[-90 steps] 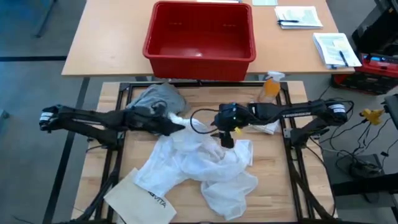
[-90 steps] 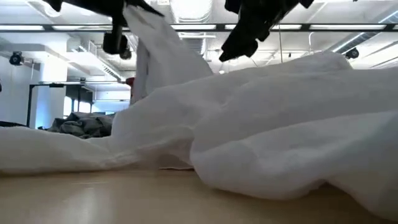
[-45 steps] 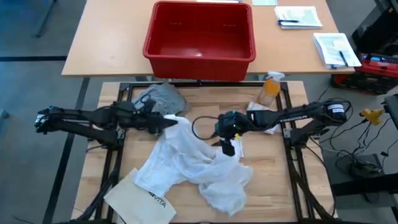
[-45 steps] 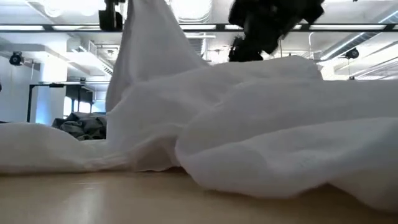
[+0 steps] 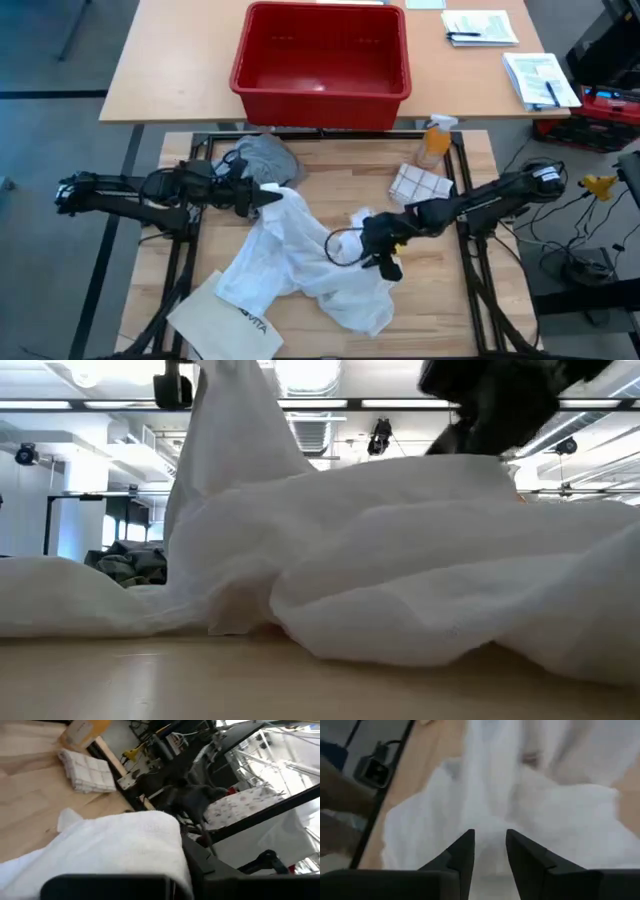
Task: Fold laundry
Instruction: Fold the white long sleeve shirt
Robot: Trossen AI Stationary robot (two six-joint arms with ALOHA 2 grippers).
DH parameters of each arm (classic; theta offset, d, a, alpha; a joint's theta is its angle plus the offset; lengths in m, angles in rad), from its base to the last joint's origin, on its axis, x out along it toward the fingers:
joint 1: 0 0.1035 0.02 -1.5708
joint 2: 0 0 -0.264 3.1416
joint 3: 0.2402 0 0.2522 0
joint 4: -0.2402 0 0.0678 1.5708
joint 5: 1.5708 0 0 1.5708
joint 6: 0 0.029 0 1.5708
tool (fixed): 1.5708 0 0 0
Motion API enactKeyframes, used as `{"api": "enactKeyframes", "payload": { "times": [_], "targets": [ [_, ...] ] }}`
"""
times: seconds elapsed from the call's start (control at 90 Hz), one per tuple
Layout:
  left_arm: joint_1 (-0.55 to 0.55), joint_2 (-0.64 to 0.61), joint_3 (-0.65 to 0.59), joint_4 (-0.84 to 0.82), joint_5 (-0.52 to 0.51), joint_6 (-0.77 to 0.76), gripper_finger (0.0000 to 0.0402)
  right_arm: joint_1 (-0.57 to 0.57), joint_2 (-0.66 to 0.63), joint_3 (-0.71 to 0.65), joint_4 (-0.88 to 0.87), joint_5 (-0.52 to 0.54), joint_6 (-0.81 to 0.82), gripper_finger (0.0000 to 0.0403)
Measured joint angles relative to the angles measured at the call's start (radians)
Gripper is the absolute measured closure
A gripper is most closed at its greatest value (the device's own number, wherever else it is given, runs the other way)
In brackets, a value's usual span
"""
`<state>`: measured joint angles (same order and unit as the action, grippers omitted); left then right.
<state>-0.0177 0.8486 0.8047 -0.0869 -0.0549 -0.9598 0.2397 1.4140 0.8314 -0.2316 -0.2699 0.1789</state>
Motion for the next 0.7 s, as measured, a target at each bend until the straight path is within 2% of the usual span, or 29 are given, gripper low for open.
{"api": "enactKeyframes", "payload": {
  "times": [0.089,0.167,0.244,0.356,0.567,0.633,0.7],
  "targets": [
    [0.0,0.0,0.0,0.001,-0.022,0.025,0.0402,0.066,0.043,-0.005,-0.085,0.005,0.007,0.0316],
    [0.0,0.0,0.0,0.0,-0.026,0.057,0.0402,0.11,0.074,-0.016,-0.125,0.036,0.06,0.0351],
    [0.0,0.0,0.0,-0.004,-0.026,0.076,0.0402,0.155,0.094,-0.023,-0.077,0.045,0.132,0.039],
    [0.002,0.0,0.0,-0.024,-0.025,0.091,0.0402,0.243,0.087,-0.025,0.046,0.07,0.278,0.0395],
    [0.002,0.0,-0.001,-0.046,0.017,0.114,0.0402,0.376,-0.029,-0.002,0.047,0.444,0.563,0.0399],
    [0.002,0.0,-0.001,-0.049,0.019,0.121,0.0402,0.398,-0.063,0.0,-0.059,0.595,0.723,0.0389],
    [0.002,0.0,-0.001,-0.05,0.02,0.139,0.0402,0.398,-0.073,-0.003,-0.212,0.703,0.895,0.0369]
  ]
}}
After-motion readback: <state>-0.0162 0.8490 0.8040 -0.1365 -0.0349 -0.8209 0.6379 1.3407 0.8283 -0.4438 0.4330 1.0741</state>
